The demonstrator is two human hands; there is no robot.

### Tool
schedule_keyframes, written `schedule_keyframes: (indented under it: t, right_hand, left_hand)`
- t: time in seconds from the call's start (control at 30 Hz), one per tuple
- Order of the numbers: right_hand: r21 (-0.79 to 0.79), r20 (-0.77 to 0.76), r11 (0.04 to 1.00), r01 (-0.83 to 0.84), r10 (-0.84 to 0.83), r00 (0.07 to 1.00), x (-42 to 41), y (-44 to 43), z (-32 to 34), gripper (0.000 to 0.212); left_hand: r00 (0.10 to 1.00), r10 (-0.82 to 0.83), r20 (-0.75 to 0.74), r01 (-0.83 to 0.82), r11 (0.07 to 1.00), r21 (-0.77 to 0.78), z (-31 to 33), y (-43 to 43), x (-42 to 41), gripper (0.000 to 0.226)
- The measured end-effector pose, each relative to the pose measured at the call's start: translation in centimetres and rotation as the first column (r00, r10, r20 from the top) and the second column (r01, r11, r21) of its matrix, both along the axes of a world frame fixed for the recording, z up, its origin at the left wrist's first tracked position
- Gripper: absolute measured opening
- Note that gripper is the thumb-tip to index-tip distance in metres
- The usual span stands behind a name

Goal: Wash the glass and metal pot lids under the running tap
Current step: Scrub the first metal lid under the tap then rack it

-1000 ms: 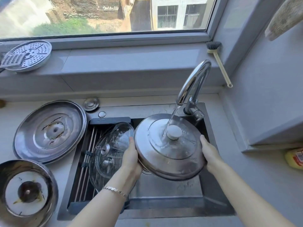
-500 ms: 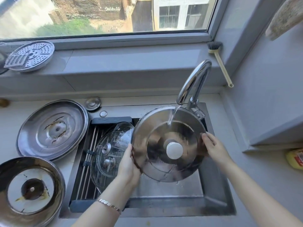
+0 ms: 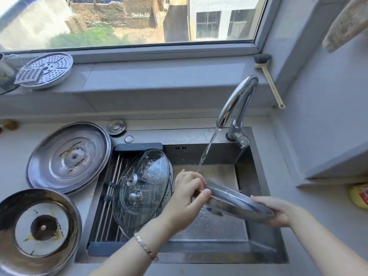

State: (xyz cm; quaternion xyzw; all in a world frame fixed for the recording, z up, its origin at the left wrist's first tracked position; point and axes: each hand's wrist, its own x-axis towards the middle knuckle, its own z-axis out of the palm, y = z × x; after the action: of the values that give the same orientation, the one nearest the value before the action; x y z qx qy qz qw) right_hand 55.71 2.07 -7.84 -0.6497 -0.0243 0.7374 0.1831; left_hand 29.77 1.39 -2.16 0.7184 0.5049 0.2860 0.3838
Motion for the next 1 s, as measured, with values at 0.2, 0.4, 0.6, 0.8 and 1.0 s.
schedule_keyframes:
  t: [0.2, 0.4, 0.6, 0.8, 1.0]
  right_hand:
    - [0.253, -0.020, 0.957, 0.144, -0.144, 0.989, -3.2, -2.1, -3.4, 0.025]
    - [0.458, -0.097, 0.821, 0.341, -0.335, 0.937, -5.3, -1.4, -3.2, 0.026]
    - [0.731, 0.216, 0.675, 0.094, -0.360, 0.907, -2.3, 1.4, 3.4, 0.026]
    - [0.613, 0.576, 0.730, -0.302, -0.151, 0.803, 0.0, 2.6, 6.8, 0.016]
    - [0.207, 0.582, 0.872, -0.443, 0.254, 0.772, 0.2, 1.4, 0.7, 0.025]
  left_hand:
    - [0.972, 0.199, 0.125, -0.164, 0.955, -0.249, -0.2, 0.2, 0.2, 0.024]
    - [0.806, 0.555, 0.207, -0.380, 0.752, -0.538, -0.8, 1.8, -1.1, 0.048]
    - [0.552, 0.810, 0.195, -0.338, 0.432, -0.836, -3.7, 2.8, -1.0, 0.052]
    - [0.602, 0.796, 0.055, -0.255, 0.257, -0.932, -4.1, 1.7, 1.5, 0.027]
    - [0.808, 0.584, -0.075, -0.469, 0.561, -0.682, -2.3, 2.8, -0.1, 0.030]
